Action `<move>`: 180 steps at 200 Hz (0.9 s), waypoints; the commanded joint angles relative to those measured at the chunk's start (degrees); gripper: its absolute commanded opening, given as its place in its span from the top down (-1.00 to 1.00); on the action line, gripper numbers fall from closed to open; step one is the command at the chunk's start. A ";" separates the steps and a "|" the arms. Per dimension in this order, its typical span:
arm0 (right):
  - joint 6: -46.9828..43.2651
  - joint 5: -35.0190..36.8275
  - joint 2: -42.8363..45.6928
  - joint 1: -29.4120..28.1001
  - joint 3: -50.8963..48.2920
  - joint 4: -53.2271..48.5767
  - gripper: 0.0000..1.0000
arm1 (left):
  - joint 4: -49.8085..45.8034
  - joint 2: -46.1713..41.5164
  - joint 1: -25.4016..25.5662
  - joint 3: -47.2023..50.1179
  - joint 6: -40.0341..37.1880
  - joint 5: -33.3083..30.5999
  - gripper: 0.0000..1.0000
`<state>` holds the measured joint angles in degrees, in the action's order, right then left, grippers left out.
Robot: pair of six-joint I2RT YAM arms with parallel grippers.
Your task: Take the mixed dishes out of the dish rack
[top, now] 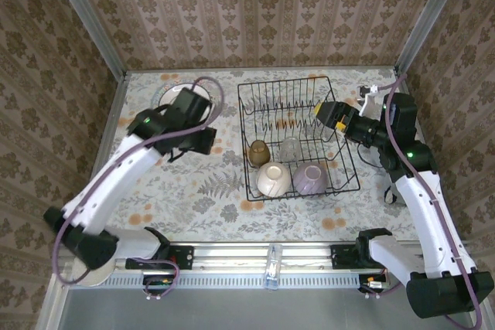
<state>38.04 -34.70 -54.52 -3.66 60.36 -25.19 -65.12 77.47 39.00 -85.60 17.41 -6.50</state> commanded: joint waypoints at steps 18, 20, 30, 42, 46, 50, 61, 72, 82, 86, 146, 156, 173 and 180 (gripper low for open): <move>-2.26 0.87 2.51 -0.46 -1.68 -3.61 -1.00 | -5.13 10.89 -2.28 -6.29 -2.92 -2.40 1.00; -2.25 0.86 2.56 -0.36 -1.77 -3.70 -1.00 | -5.11 11.33 -2.51 -6.61 -3.02 -2.27 1.00; -2.54 0.88 3.12 -0.39 -2.04 -4.19 -1.00 | -4.77 13.94 -3.49 -7.98 -3.59 -1.49 1.00; -3.06 1.10 3.67 -0.39 -2.30 -5.14 -1.00 | -4.83 17.00 -4.43 -10.03 -4.32 -1.48 1.00; -3.29 1.12 3.84 -0.37 -2.41 -5.28 -1.00 | -4.91 18.04 -4.70 -10.70 -4.52 -1.62 1.00; -3.44 1.20 3.93 -0.38 -2.56 -5.29 -1.00 | -4.90 19.04 -4.93 -11.36 -4.76 -1.66 1.00; -3.65 1.30 4.39 -0.36 -2.85 -5.31 -1.00 | -4.81 21.62 -5.55 -13.08 -5.25 -1.06 1.00; -3.80 1.47 4.70 -0.38 -3.26 -6.96 -1.00 | -4.49 23.76 -6.01 -14.69 -5.66 -0.47 1.00; -3.84 1.52 4.97 -0.36 -3.51 -7.11 -1.00 | -4.42 25.88 -6.29 -16.17 -5.87 -0.30 1.00; -3.85 1.50 5.01 -0.31 -3.71 -7.07 -1.00 | -4.33 26.63 -6.38 -16.55 -5.97 -0.33 1.00; -4.03 1.38 5.08 -0.38 -4.20 -7.59 -1.00 | -3.65 34.93 -7.97 -22.70 -6.82 1.14 1.00; -4.03 1.39 5.18 -0.38 -4.26 -7.59 -1.00 | -4.03 36.31 -7.98 -23.80 -7.08 1.14 1.00; -3.85 1.32 5.41 -0.38 -4.59 -7.66 -1.00 | -4.72 38.12 -7.98 -25.19 -7.37 1.14 1.00; -3.77 1.32 5.53 -0.39 -4.79 -7.51 -1.00 | -4.75 38.68 -7.98 -25.53 -7.39 1.21 1.00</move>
<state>34.79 -34.22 -50.17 -3.66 56.49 -31.99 -67.96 114.56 31.29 -108.29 11.68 -5.80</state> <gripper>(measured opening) 0.999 0.051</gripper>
